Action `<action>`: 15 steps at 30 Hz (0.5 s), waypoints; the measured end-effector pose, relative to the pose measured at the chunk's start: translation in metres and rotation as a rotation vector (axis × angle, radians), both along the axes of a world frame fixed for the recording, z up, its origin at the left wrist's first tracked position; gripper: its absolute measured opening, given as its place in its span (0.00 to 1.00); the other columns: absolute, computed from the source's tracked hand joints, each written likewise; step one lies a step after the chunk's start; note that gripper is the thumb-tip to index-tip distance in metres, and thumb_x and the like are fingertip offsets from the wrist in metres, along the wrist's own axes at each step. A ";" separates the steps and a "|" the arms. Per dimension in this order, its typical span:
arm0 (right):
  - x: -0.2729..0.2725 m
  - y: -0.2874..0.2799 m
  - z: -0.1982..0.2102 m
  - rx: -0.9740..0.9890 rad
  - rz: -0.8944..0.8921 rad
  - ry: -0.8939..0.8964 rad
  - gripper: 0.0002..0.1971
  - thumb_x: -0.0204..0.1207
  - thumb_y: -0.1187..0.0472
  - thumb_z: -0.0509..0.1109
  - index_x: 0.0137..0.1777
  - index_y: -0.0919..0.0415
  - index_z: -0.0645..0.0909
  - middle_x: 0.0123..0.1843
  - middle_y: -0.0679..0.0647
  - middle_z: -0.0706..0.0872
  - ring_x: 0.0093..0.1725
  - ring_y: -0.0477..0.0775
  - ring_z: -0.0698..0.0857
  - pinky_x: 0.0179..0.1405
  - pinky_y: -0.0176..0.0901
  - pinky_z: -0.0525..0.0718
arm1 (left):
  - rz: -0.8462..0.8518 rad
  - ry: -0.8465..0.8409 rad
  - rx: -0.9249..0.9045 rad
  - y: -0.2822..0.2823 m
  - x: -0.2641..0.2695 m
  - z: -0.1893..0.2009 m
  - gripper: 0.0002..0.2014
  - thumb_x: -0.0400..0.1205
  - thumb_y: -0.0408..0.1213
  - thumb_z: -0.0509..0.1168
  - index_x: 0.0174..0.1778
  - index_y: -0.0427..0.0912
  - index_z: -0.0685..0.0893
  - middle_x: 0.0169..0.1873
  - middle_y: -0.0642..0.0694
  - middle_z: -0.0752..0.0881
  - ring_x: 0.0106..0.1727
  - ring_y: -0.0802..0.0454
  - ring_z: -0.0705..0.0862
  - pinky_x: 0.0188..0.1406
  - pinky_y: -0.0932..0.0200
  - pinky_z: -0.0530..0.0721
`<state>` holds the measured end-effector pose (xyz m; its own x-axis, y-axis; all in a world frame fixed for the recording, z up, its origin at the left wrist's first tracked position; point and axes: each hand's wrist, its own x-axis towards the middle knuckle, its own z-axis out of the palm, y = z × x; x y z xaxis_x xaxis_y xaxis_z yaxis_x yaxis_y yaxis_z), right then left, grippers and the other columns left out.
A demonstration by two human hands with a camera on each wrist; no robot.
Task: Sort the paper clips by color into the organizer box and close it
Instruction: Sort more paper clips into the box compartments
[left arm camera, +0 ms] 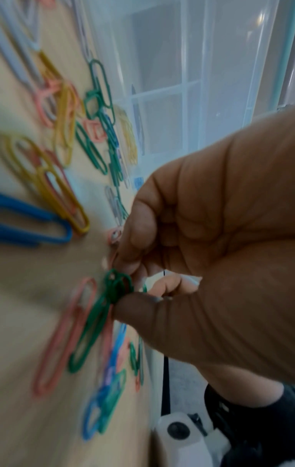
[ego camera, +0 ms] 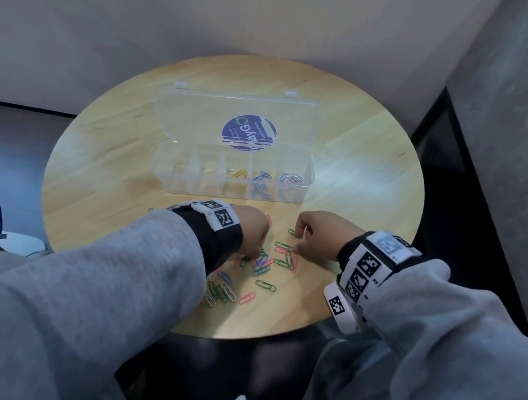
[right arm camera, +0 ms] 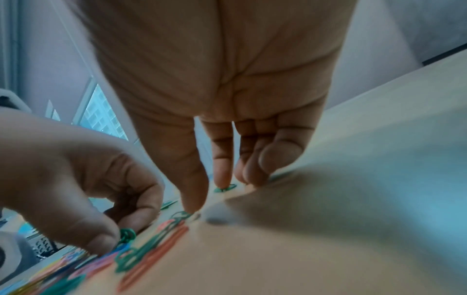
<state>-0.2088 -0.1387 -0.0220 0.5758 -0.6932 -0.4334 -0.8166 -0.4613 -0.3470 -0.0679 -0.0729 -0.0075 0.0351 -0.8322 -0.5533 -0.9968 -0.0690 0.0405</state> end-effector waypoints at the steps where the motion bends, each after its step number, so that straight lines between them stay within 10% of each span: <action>1: 0.003 0.000 0.001 -0.011 0.029 0.000 0.07 0.70 0.56 0.73 0.44 0.51 0.77 0.39 0.45 0.76 0.43 0.50 0.77 0.34 0.38 0.73 | -0.010 -0.013 -0.002 0.000 -0.001 0.000 0.07 0.78 0.37 0.66 0.50 0.43 0.83 0.45 0.46 0.82 0.44 0.48 0.77 0.41 0.58 0.73; 6: 0.009 -0.001 0.002 -0.027 0.118 0.040 0.11 0.72 0.63 0.68 0.32 0.52 0.73 0.33 0.44 0.75 0.42 0.51 0.76 0.33 0.37 0.71 | -0.039 -0.031 0.001 0.001 -0.001 0.001 0.06 0.78 0.38 0.66 0.49 0.44 0.83 0.43 0.49 0.81 0.45 0.50 0.78 0.42 0.58 0.74; 15: 0.017 0.002 -0.001 -0.037 0.045 -0.007 0.11 0.70 0.50 0.75 0.44 0.53 0.78 0.45 0.49 0.80 0.46 0.50 0.78 0.43 0.40 0.75 | 0.191 0.246 -0.030 0.001 0.022 0.003 0.04 0.75 0.37 0.69 0.36 0.50 0.81 0.30 0.56 0.81 0.33 0.57 0.78 0.37 0.62 0.76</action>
